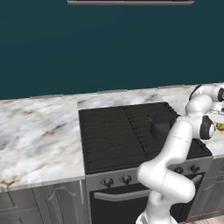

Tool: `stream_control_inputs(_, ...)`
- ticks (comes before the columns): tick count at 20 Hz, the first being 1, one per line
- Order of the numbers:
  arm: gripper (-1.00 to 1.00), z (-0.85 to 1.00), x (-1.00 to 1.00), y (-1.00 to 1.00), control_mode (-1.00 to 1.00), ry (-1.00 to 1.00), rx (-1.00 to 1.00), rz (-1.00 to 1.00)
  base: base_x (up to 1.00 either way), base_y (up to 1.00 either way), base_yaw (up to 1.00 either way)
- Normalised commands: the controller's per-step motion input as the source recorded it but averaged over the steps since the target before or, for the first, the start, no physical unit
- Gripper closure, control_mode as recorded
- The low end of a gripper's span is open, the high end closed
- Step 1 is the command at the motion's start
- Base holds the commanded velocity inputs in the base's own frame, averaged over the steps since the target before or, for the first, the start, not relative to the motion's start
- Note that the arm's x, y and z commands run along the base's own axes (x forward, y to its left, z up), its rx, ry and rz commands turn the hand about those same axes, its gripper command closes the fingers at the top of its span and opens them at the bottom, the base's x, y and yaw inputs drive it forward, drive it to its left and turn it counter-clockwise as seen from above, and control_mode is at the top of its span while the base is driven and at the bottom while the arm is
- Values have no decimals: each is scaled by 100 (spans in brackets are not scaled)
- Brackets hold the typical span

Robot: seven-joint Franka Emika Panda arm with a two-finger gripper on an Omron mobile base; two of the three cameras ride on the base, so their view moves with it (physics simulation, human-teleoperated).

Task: Put the lemon and lemon in the pot. Retrieve the spatula and lightly stir the vegetables in the pot.

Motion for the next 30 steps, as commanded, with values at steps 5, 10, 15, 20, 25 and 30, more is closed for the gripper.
stream_control_inputs(5, -100, -27, 0, 0, -100, 0, 0, 0, 0, 0, 0)
stream_control_inputs(10, -100, -5, 0, 0, -100, 0, 0, 0, 0, 0, 0)
stream_control_inputs(15, -100, -23, 0, 0, -100, -3, 0, 0, 0, 0, 0)
stream_control_inputs(20, -100, -1, 0, 0, -100, 0, 0, 0, 0, 0, 0)
stream_control_inputs(25, 100, 0, 0, 0, -100, 0, 0, 0, 0, 0, 0)
stream_control_inputs(30, 100, 0, 0, 0, -100, 0, 0, 0, 0, 0, 0)
